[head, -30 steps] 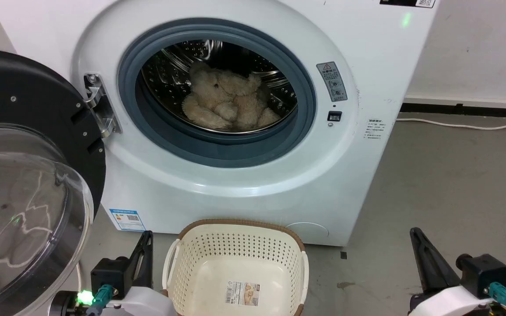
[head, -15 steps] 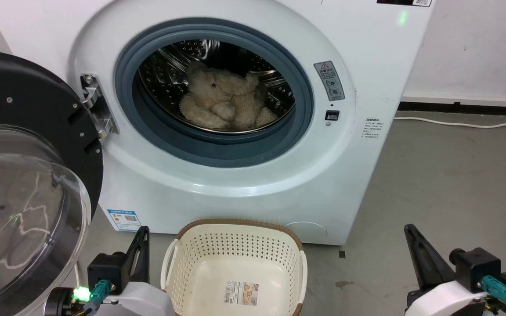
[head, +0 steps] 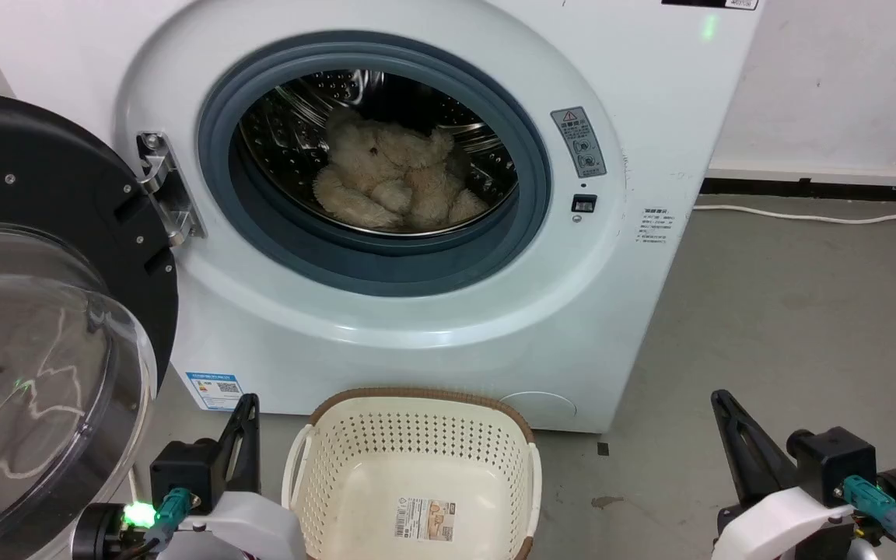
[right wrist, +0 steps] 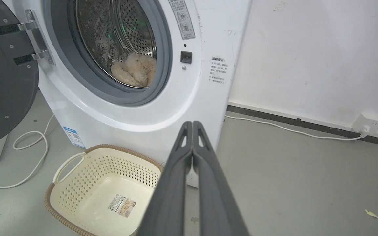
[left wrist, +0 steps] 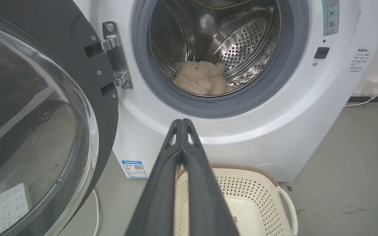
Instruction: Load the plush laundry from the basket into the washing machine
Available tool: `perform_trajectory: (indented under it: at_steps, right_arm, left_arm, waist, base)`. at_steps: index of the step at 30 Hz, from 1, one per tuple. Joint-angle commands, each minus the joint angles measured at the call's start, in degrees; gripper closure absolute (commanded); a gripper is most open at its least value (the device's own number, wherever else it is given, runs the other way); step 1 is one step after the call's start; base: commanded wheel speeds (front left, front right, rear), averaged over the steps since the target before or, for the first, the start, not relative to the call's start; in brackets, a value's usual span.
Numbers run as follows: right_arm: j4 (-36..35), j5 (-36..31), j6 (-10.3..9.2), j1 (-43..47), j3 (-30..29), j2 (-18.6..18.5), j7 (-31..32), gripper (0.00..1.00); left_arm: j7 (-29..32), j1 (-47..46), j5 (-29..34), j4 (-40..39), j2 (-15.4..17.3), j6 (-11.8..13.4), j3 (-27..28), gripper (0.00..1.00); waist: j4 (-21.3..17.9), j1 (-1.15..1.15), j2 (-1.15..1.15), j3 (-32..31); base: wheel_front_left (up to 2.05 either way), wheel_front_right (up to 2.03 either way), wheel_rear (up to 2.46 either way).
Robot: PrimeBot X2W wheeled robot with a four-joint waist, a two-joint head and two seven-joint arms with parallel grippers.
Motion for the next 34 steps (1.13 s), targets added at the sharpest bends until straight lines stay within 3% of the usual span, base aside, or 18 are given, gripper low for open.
perform_trajectory:
  at_steps: [1, 34]
  right_arm:
    - [-0.37, -0.66, 0.03, -0.84, 0.09, 0.29, 0.25, 1.0]
    - [-0.38, -0.7, 0.03, -0.86, 0.09, 0.29, 0.28, 1.0]
  left_arm:
    - [0.3, -0.92, 0.56, -0.58, -0.13, -0.31, 0.34, 1.0]
    - [0.34, -0.93, 0.58, -0.61, -0.14, -0.31, 0.36, 1.0]
  waist:
    - [-0.02, 0.0, 0.0, 0.01]
    - [-0.03, 0.0, 0.0, 0.01]
  base:
    - [0.0, 0.0, 0.0]
    - [0.0, 0.0, 0.0]
